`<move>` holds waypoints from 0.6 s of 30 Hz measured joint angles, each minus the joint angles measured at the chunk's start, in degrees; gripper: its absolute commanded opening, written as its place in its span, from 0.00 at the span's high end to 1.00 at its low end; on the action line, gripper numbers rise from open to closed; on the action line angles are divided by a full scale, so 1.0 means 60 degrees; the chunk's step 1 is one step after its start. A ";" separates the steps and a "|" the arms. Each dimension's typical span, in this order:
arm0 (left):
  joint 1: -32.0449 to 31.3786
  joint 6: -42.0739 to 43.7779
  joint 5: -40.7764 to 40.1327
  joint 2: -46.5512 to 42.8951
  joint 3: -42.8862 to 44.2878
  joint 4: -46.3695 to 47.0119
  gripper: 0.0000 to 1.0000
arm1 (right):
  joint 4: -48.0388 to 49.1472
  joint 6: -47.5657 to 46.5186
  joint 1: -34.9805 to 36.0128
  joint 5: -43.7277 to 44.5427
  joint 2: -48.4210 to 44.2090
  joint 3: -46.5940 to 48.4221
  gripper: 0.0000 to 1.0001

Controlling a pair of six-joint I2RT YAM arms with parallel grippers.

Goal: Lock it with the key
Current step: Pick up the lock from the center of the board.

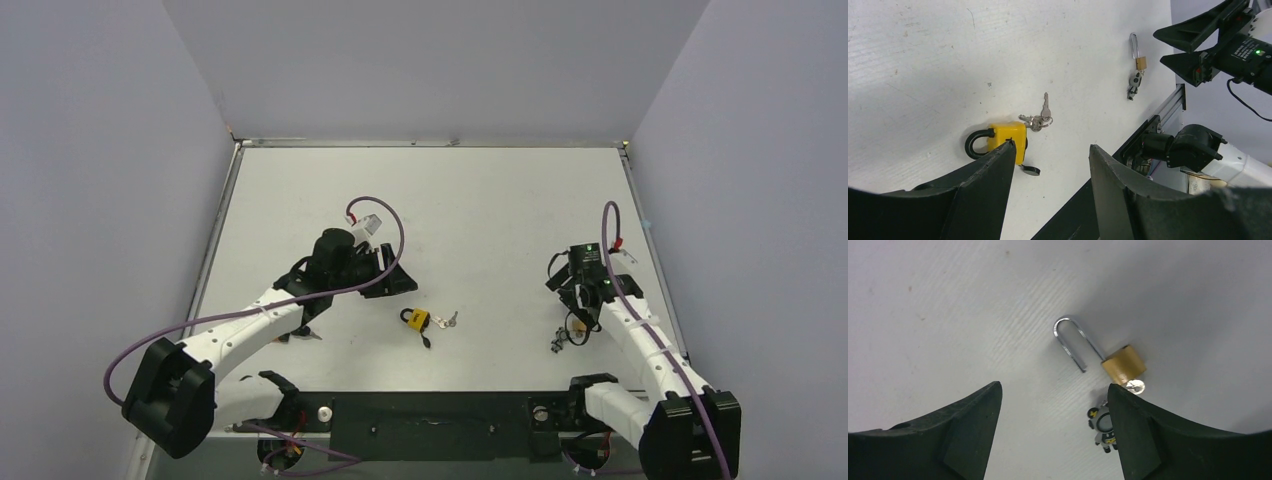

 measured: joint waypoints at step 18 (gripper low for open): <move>0.0000 -0.0138 0.0426 -0.0229 0.0000 0.0306 0.47 | 0.1705 -0.0576 -0.3595 -0.2157 -0.0306 -0.2051 0.25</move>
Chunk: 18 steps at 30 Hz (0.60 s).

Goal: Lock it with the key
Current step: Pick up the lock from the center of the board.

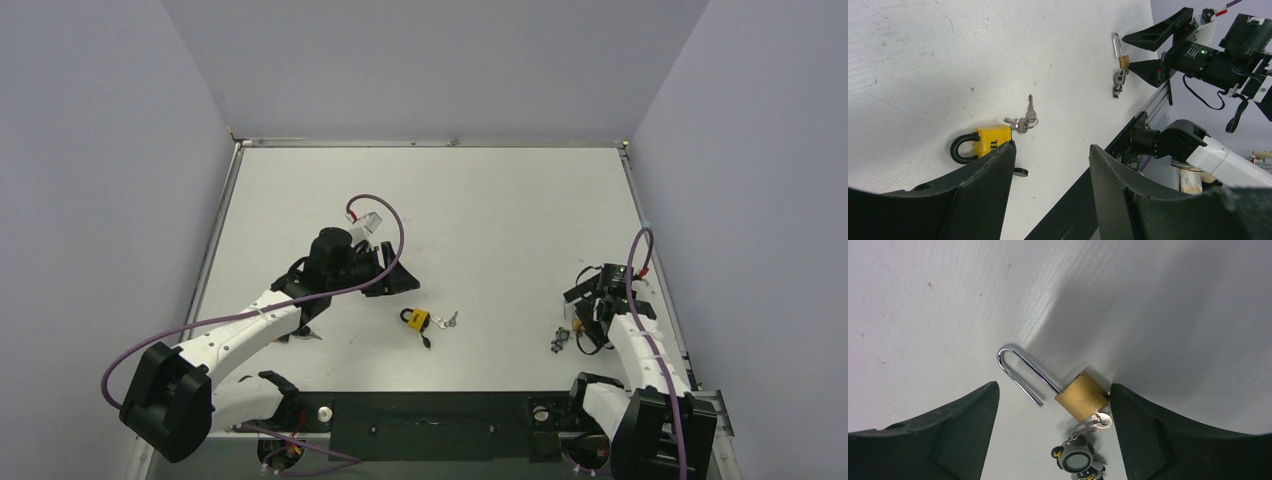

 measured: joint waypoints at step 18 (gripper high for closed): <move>0.0000 -0.0018 0.0102 0.0004 0.0211 0.0051 0.47 | 0.0539 0.1049 0.3184 0.1060 0.0885 0.0251 0.47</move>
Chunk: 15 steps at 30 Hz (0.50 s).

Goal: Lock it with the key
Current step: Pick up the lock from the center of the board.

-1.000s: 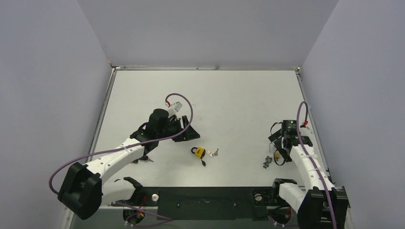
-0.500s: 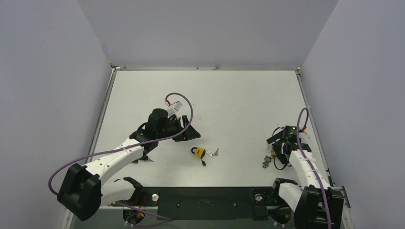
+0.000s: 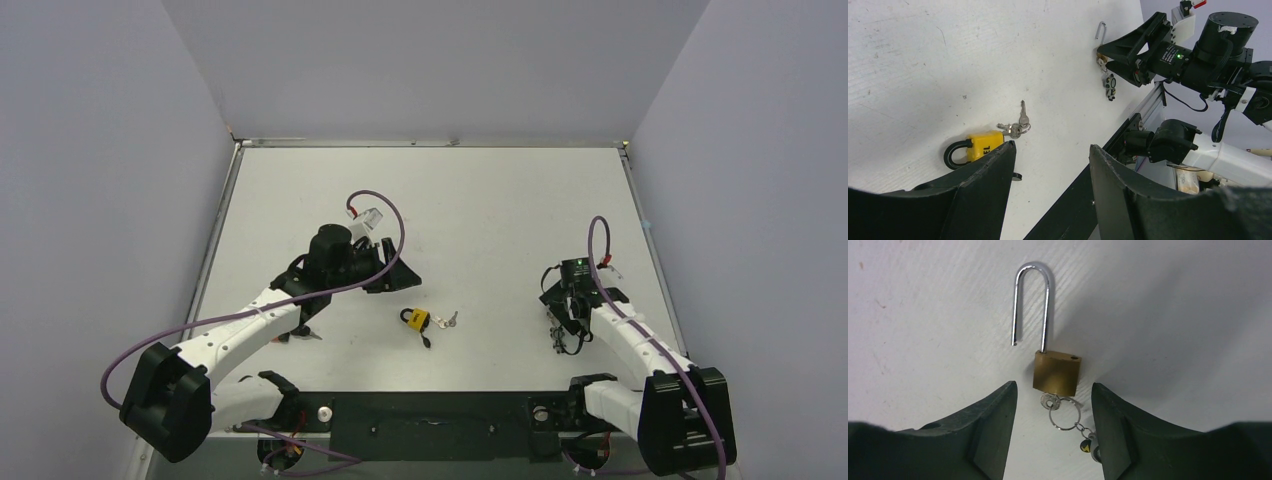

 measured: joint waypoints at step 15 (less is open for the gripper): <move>0.0000 -0.0047 0.0000 0.0000 0.0069 -0.0033 0.47 | -0.0812 0.0412 0.0084 0.1086 0.1384 0.1078 0.58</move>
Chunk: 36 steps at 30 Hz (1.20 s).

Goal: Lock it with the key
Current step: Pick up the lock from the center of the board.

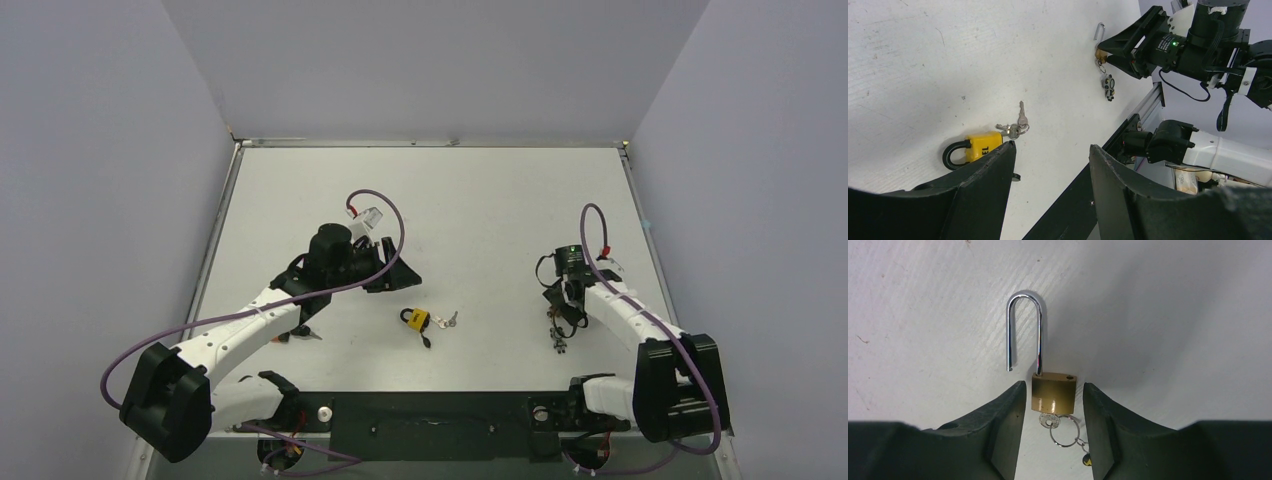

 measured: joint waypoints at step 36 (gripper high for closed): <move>0.0069 0.0576 0.1286 0.1647 0.3621 -0.0313 0.48 | 0.0619 -0.3763 0.2583 -0.2295 -0.1894 0.2208 1.00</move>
